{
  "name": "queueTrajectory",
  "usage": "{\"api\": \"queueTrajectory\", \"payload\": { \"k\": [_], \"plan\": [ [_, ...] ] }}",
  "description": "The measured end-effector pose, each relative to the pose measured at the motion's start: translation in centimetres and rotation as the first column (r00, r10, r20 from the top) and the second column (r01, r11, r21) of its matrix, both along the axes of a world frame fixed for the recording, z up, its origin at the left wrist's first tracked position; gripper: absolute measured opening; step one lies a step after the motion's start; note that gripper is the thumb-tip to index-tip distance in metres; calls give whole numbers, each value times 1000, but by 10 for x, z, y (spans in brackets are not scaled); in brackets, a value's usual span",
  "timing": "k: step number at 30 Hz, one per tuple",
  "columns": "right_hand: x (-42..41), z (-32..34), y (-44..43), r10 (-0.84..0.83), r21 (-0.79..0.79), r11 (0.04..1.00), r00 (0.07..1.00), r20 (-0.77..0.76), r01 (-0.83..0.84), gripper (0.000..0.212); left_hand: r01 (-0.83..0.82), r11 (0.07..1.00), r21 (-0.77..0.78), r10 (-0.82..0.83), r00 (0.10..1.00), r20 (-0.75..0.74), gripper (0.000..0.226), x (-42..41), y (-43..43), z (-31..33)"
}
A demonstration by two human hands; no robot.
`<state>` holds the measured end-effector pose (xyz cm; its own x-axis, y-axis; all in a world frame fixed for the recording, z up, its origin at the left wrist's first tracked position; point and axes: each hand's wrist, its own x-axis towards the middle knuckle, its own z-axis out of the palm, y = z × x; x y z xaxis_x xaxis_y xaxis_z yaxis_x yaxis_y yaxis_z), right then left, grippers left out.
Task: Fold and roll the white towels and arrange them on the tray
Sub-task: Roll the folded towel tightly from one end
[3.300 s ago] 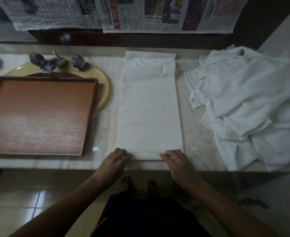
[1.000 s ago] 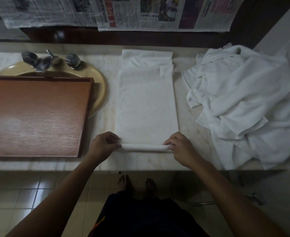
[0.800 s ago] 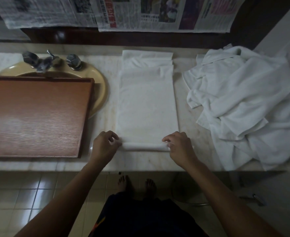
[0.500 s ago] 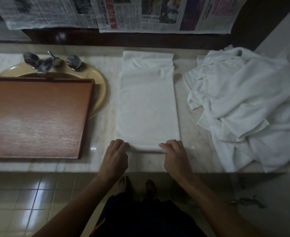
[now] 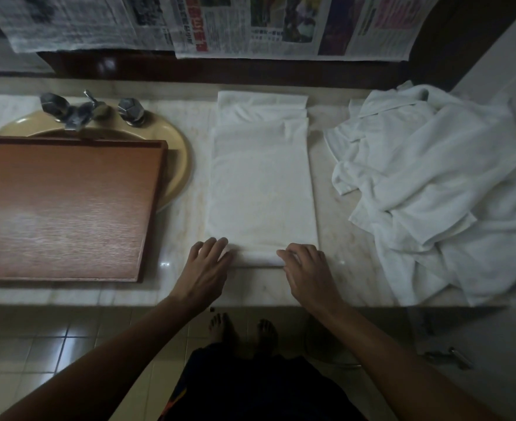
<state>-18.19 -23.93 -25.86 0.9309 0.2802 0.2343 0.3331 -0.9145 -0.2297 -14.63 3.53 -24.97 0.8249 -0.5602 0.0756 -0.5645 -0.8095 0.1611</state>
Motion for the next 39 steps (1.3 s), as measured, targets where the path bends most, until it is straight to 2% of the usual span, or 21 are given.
{"api": "queueTrajectory", "payload": {
  "k": [5,11,16,19,21,26,28,31,33,36,37,39],
  "plan": [
    [5,-5,-9,53,-50,997,999,-2,-53,40,79,994,-81,-87,991,-102,55,7,14,2],
    [-7,1,-24,120,37,992,990,-74,-118,29,10,968,-251,-72,968,-241,35,-1,29,10],
    [-12,5,-28,95,210,977,957,-275,-36,20,-196,923,-330,46,910,-412,29,-4,34,14],
    [-4,3,-29,76,285,958,918,-389,42,19,-412,856,-311,169,793,-585,22,3,35,21],
    [0,7,-28,56,268,962,933,-356,44,18,-493,819,-294,208,733,-648,15,7,36,23],
    [4,23,-19,-59,150,983,956,-288,106,13,-581,776,-247,305,688,-659,6,11,28,27],
    [2,20,-12,-112,125,982,967,-230,144,25,-609,764,-215,343,664,-664,7,13,24,25],
    [-10,10,4,-119,168,976,984,-130,140,49,-643,740,-195,385,644,-662,8,15,20,25],
    [-22,6,14,-113,175,977,991,-75,124,47,-662,725,-191,413,640,-648,8,14,16,26],
    [-39,1,23,-142,92,985,989,-43,146,43,-701,679,-219,445,630,-637,15,9,9,29],
    [-44,-1,24,-145,50,988,988,-53,147,45,-694,681,-235,476,663,-578,19,5,6,28],
    [-48,-5,25,-131,-23,991,987,-96,130,52,-613,760,-217,528,776,-345,31,-9,1,22]
  ]
}}
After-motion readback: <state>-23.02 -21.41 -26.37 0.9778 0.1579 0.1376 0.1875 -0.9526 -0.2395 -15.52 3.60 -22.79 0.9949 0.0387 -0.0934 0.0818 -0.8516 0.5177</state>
